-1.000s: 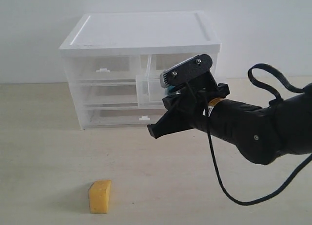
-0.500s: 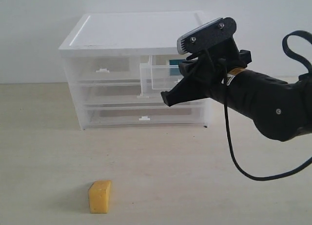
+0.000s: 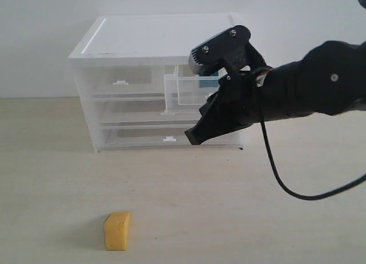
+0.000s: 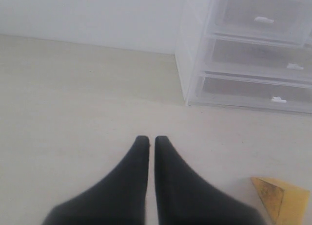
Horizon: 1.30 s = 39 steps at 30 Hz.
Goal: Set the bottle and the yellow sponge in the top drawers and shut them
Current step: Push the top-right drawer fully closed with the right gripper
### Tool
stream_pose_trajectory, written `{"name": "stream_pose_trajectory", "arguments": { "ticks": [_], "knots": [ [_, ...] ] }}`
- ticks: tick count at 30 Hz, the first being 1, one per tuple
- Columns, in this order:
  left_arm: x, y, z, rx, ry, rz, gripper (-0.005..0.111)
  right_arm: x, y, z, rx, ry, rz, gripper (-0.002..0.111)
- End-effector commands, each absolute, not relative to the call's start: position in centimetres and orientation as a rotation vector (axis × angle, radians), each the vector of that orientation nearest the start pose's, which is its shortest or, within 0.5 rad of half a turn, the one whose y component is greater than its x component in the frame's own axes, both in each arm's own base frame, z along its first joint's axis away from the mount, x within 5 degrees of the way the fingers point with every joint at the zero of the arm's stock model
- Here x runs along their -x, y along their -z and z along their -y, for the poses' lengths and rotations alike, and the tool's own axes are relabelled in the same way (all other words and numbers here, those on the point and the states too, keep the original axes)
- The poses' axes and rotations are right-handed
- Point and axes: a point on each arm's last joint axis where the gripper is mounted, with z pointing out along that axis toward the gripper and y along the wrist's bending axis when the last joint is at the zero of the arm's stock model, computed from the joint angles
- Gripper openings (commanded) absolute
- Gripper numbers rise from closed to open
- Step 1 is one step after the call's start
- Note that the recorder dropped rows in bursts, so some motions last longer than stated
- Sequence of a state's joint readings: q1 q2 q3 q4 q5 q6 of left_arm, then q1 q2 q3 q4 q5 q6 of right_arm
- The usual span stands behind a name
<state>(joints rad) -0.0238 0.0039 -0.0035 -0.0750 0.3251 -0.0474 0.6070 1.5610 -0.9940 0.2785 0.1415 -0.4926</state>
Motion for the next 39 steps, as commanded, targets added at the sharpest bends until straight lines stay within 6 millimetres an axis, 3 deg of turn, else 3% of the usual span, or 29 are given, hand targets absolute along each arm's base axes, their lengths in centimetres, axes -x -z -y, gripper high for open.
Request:
{"name": "stream_pose_trajectory", "arguments": {
  "ticks": [1, 9, 18, 27, 39],
  "knots": [
    [-5.4, -18.5, 0.4, 0.083, 0.135, -1.798, 0.004, -30.0, -26.3, -20.4, 0.907, -0.250, -2.005, 0.000],
    [-5.4, -18.5, 0.4, 0.083, 0.135, -1.798, 0.004, -34.0, -26.9, -19.4, 0.801, -0.211, -1.996, 0.000],
    [-5.4, -18.5, 0.4, 0.083, 0.135, -1.798, 0.004, -36.1, -26.4, -19.0, 0.688, -0.157, -1.872, 0.000],
    [-5.4, -18.5, 0.4, 0.083, 0.135, -1.798, 0.004, -35.6, -26.9, -18.9, 0.703, -0.174, -1.902, 0.000],
    [-5.4, -18.5, 0.4, 0.083, 0.135, -1.798, 0.004, -32.2, -29.2, -17.6, 0.933, -0.212, -2.143, 0.000]
  ]
}}
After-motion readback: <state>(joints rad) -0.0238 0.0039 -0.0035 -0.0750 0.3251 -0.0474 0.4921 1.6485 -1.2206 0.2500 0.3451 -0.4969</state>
